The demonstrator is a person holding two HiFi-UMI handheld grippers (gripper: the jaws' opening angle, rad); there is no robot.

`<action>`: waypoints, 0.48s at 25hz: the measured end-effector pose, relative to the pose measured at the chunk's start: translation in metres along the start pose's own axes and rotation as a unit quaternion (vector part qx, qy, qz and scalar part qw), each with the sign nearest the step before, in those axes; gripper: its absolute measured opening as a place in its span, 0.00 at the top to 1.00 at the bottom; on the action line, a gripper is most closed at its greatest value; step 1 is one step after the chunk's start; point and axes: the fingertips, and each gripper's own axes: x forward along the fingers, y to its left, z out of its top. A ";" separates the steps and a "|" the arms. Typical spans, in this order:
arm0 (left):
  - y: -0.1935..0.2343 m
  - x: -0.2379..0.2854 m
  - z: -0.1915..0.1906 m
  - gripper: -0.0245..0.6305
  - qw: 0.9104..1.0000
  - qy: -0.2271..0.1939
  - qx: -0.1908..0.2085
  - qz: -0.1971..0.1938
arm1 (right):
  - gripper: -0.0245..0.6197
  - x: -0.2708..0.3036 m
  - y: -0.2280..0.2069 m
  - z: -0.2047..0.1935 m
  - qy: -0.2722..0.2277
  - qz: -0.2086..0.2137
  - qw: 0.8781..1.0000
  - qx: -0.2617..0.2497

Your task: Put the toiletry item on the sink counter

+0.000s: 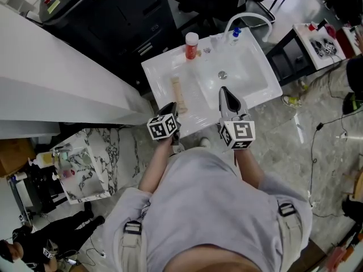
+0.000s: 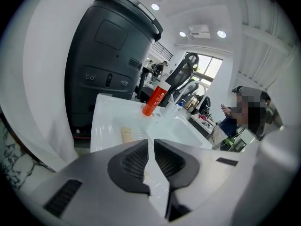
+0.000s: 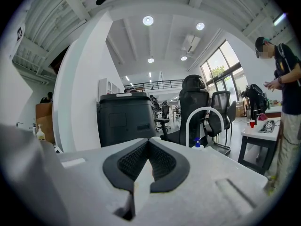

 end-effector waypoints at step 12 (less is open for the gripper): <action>-0.006 -0.027 0.034 0.94 0.998 -0.059 0.017 0.011 | 0.96 -0.004 0.009 0.003 -0.003 0.005 1.000 -0.001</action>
